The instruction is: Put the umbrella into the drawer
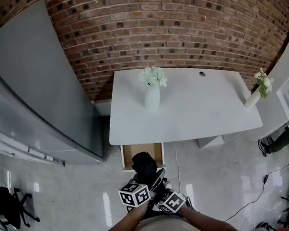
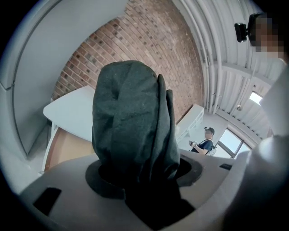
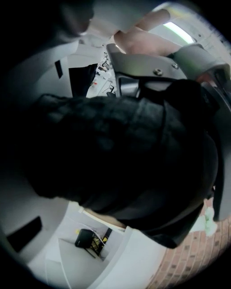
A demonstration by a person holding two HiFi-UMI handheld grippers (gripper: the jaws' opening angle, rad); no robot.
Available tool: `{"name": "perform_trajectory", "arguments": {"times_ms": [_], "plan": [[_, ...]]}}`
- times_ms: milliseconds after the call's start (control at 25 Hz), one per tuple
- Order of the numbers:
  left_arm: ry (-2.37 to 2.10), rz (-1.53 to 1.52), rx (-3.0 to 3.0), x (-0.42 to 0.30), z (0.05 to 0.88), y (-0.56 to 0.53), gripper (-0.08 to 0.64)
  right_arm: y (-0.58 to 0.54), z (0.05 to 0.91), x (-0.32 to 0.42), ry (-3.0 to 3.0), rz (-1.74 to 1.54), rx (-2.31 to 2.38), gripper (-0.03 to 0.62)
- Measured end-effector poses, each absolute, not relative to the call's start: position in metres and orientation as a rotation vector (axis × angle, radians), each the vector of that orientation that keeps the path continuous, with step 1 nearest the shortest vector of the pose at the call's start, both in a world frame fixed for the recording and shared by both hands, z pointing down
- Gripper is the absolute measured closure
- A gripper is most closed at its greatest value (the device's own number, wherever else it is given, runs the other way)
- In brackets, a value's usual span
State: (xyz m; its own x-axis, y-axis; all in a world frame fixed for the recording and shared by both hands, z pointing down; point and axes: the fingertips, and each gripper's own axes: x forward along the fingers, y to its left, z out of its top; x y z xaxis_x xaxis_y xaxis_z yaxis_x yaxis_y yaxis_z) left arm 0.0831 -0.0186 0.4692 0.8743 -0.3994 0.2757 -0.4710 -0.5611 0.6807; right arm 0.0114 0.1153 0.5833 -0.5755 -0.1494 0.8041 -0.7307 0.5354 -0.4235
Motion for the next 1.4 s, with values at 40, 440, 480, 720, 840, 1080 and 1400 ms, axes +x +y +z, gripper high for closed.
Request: {"name": "perform_trajectory", "arguments": {"times_ms": [40, 440, 480, 720, 840, 1080, 1400], "plan": [[-0.631, 0.131, 2.22, 0.086, 0.474, -0.018, 0.307, 0.116, 0.585, 0.015, -2.045, 1.015, 0.701, 0.479], [-0.734, 0.275, 2.21, 0.113, 0.486, -0.031, 0.277, 0.106, 0.58, 0.041, -2.135, 1.133, 0.715, 0.489], [-0.735, 0.271, 2.212, 0.115, 0.487, -0.031, 0.273, 0.106, 0.58, 0.043, -2.141, 1.138, 0.723, 0.489], [-0.743, 0.222, 2.242, 0.126, 0.49, -0.036, 0.253, 0.104, 0.583, 0.057, -2.149, 1.176, 0.77, 0.495], [-0.724, 0.231, 2.248, 0.131, 0.499, -0.031, 0.253, 0.108, 0.594, 0.062, -2.129, 1.17, 0.805, 0.5], [-0.737, 0.281, 2.206, 0.127, 0.526, -0.023, 0.253, 0.119, 0.614, 0.058, -2.08, 1.217, 0.806, 0.5], [-0.77, 0.278, 2.213, 0.12, 0.552, -0.026, 0.253, 0.119, 0.64, 0.05, -2.01, 1.235, 0.796, 0.5]]}}
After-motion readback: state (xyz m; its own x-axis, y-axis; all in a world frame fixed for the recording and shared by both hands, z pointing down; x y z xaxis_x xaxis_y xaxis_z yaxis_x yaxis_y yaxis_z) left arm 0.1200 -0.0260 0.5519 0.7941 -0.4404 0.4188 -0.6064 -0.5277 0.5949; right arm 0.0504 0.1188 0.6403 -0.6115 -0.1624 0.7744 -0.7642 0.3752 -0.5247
